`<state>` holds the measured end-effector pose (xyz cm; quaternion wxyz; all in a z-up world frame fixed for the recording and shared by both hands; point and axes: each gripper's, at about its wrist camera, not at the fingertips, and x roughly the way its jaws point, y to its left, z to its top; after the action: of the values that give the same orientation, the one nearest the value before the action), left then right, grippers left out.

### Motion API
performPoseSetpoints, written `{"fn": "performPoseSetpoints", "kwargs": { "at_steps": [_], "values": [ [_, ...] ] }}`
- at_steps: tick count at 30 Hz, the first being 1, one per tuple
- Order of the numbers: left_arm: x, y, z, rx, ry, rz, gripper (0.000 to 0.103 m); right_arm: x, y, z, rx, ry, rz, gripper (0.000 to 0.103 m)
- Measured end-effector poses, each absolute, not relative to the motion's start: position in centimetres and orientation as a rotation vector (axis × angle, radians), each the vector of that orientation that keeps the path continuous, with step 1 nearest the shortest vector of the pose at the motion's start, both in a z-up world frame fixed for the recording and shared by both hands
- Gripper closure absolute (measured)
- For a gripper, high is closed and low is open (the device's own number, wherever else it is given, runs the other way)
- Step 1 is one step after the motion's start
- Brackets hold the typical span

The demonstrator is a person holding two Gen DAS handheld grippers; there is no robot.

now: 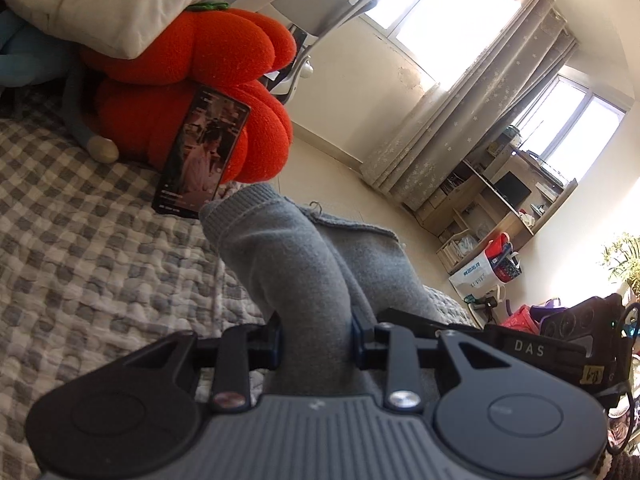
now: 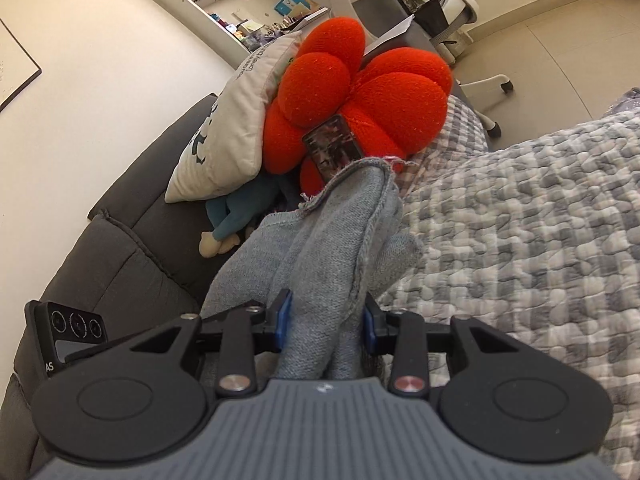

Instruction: Fold clothes

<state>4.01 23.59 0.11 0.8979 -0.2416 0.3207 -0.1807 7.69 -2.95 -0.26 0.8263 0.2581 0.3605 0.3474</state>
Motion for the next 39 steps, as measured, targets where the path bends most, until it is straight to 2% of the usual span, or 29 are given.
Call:
{"fn": "performPoseSetpoints", "kwargs": {
  "at_steps": [20, 30, 35, 39],
  "values": [
    [-1.6, 41.1, -1.0, -0.445, 0.712, -0.217, 0.073, 1.0, 16.3, -4.2, 0.613, 0.835, 0.783, 0.064],
    [-2.1, 45.9, -5.6, -0.417, 0.774, -0.132, 0.072, -0.5, 21.6, -8.4, 0.555, 0.879, 0.73, 0.064],
    [-2.8, 47.2, -7.9, -0.473, 0.728, -0.035, 0.056, -0.6, 21.2, -9.2, 0.499, 0.853, 0.79, 0.056],
    [-3.9, 47.3, -6.8, -0.459, 0.656, 0.064, 0.052, -0.4, 19.8, -8.7, 0.461, 0.809, 0.845, 0.055]
  ]
}}
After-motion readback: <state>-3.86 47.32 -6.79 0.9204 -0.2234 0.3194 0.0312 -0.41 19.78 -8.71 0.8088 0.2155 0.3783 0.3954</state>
